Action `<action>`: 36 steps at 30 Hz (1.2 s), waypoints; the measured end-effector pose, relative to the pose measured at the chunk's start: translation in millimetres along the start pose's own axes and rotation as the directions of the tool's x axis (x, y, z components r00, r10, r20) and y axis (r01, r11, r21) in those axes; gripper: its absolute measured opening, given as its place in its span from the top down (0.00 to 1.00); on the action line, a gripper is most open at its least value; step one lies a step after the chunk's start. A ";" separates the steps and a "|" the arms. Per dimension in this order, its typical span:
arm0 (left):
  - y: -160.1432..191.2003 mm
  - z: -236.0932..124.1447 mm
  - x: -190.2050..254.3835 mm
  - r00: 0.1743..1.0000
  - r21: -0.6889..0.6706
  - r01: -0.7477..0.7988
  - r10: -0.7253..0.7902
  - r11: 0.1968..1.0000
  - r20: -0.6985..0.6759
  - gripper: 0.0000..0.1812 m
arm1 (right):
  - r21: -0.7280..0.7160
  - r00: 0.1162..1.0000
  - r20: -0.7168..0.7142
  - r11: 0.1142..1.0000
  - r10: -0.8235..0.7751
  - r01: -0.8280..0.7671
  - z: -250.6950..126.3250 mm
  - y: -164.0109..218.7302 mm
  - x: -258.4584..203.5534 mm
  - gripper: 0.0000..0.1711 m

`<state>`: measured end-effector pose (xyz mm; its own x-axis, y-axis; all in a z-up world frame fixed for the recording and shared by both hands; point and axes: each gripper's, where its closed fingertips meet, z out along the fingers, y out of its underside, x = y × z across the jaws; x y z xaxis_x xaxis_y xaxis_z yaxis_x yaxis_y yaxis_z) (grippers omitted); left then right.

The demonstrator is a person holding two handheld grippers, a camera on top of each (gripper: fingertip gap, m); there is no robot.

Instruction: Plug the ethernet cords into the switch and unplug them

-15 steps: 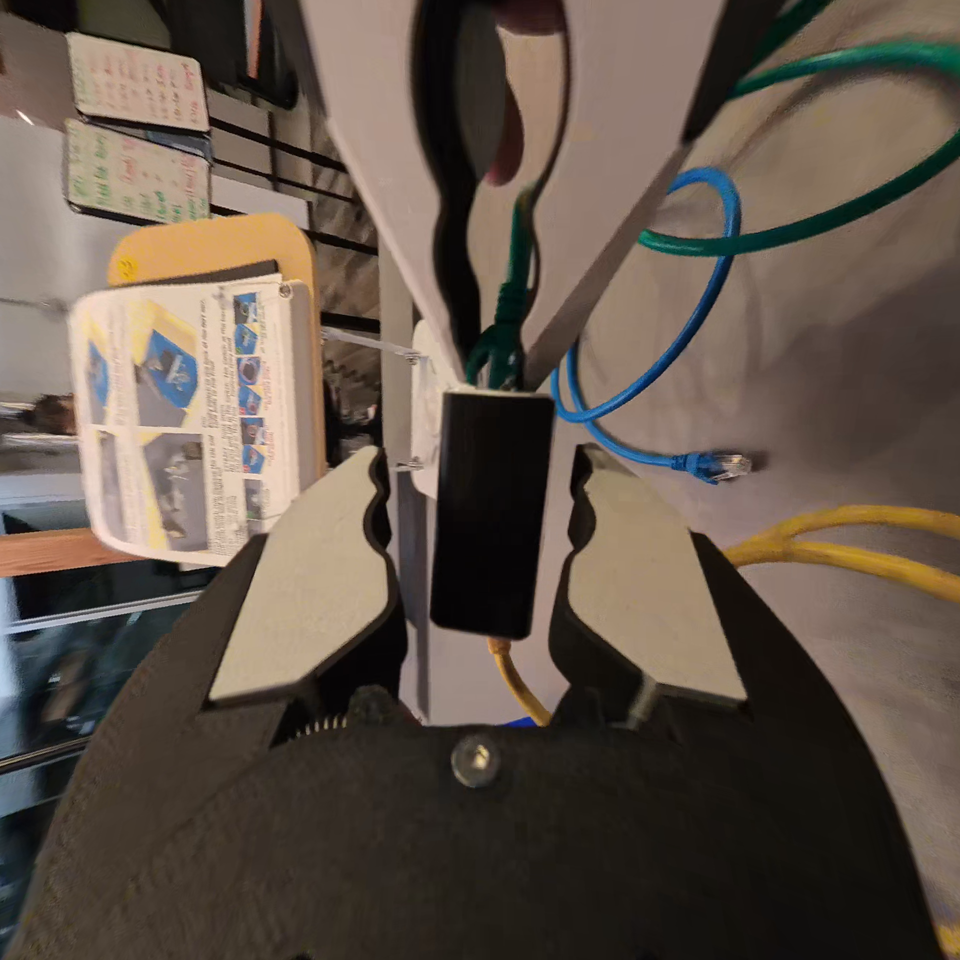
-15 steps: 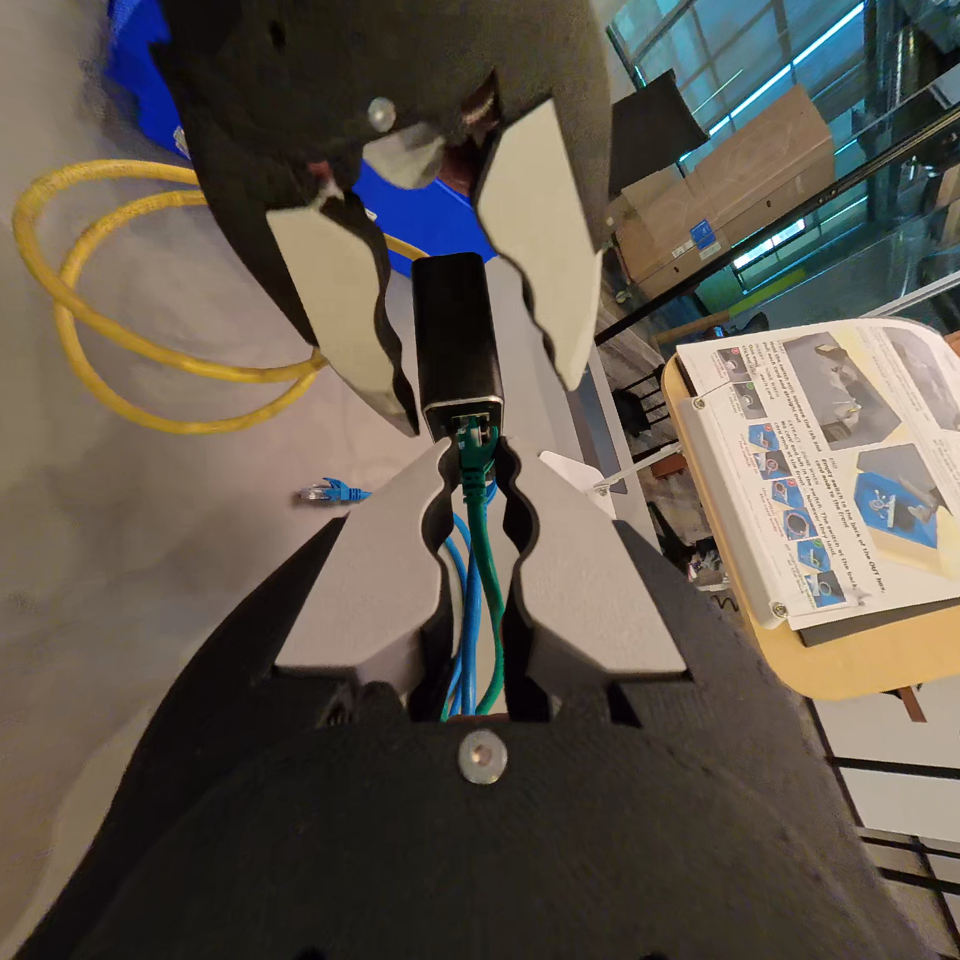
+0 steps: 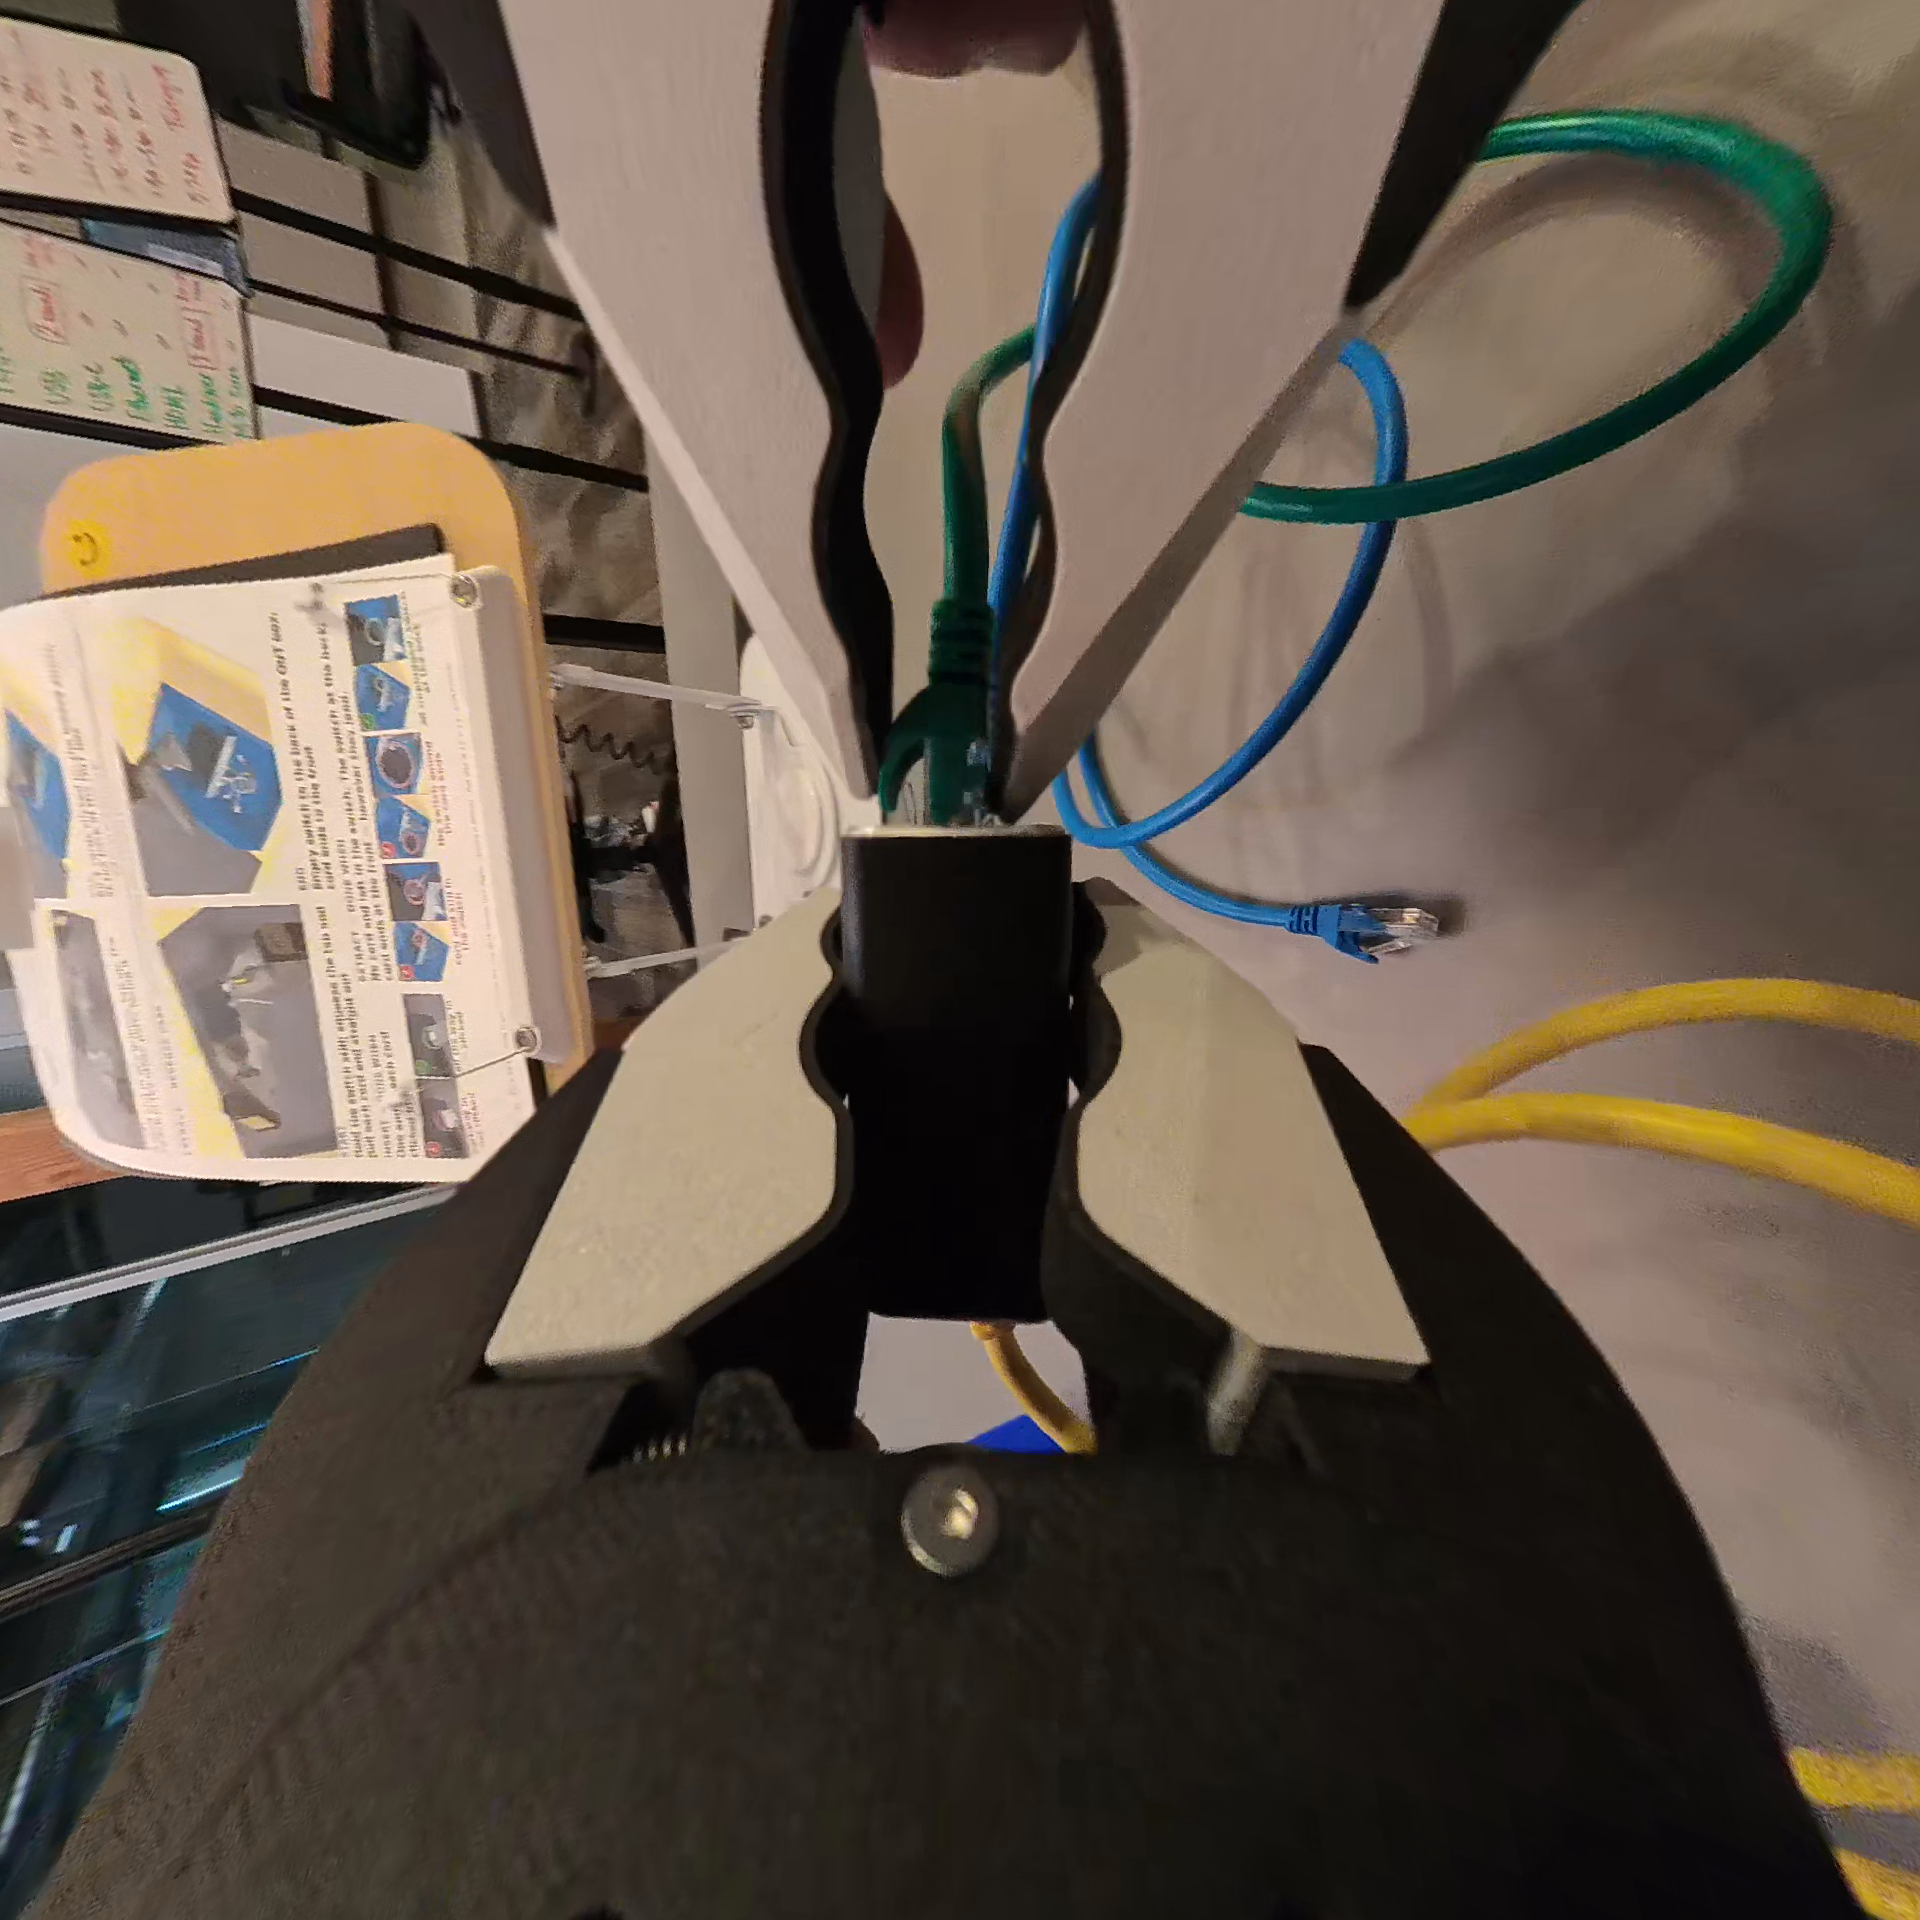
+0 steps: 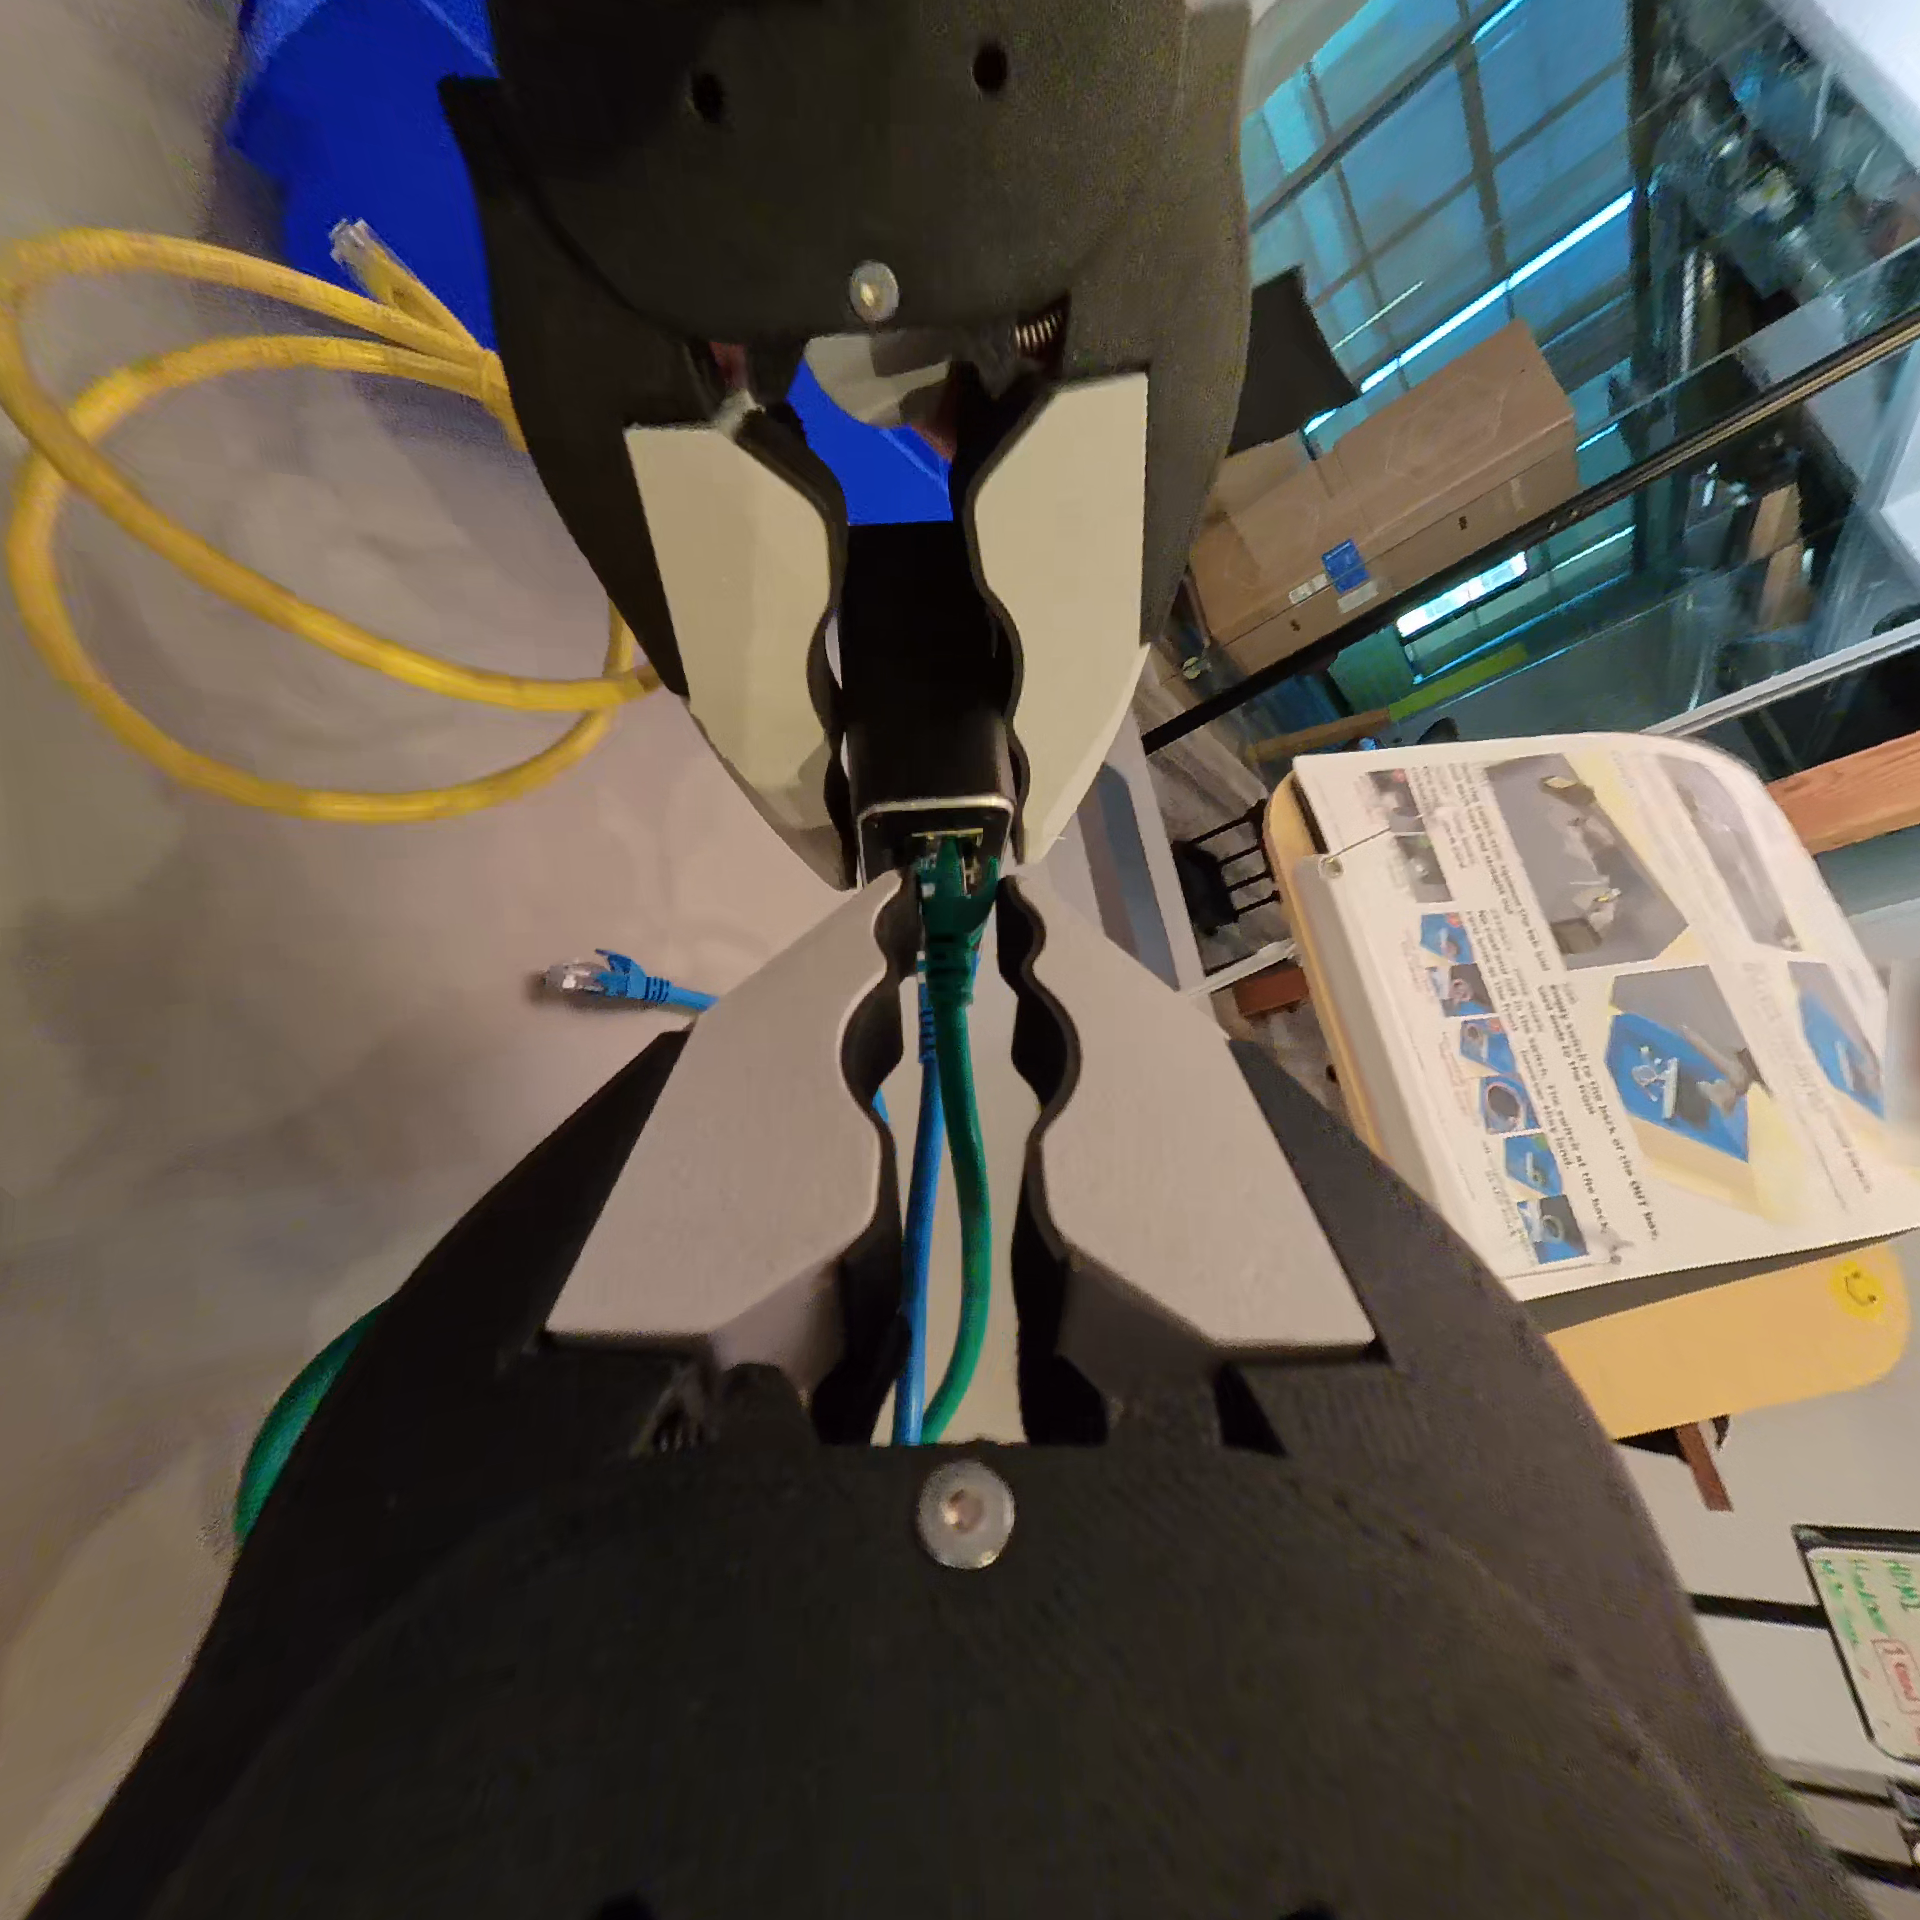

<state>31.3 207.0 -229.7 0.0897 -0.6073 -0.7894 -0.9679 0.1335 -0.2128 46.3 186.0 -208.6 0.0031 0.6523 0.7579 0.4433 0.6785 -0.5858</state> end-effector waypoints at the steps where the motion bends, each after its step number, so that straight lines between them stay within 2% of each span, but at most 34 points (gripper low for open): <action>1: 0.9 -0.2 -0.5 1.000 0.000 0.003 -0.003 1.000 -0.009 0.79 | 0.013 1.000 -0.004 1.000 -0.010 0.010 -0.9 -2.7 0.4 0.93; 4: 1.2 -0.7 1.5 0.998 0.016 0.028 -0.028 0.999 -0.052 0.80 | 0.024 0.999 0.008 0.999 -0.040 0.040 -2.5 -5.8 0.6 0.88; 6: -1.3 -2.2 2.9 0.997 0.038 0.037 -0.034 0.999 -0.074 0.80 | 0.020 0.998 0.021 0.998 -0.067 0.067 -2.7 -5.6 0.2 0.93; 23: -3.4 -5.0 3.2 0.993 0.038 0.027 -0.023 0.999 -0.118 0.80 | -0.043 0.966 0.176 0.978 -0.191 0.202 -2.7 -5.6 -0.9 0.95; 30: -1.4 0.3 16.8 0.988 0.043 0.028 -0.021 0.999 -0.153 0.80 | -0.084 0.910 0.325 0.950 -0.258 0.299 -0.4 1.4 -15.4 0.95; 34: 1.0 2.5 20.0 0.984 0.046 0.055 -0.046 0.997 -0.171 0.80 | -0.061 0.898 0.394 0.969 -0.196 0.238 2.0 2.5 -18.1 0.95; 36: 3.5 4.6 17.0 0.985 0.041 0.071 -0.064 0.997 -0.159 0.80 | -0.088 0.899 0.383 0.960 -0.213 0.265 5.0 4.5 -16.0 0.95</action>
<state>30.5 200.8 -246.5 0.1130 -0.7315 -0.6724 -0.9486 0.1220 -0.2922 43.7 180.2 -224.8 -0.4347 0.5711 0.6964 0.5053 0.7947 -0.3364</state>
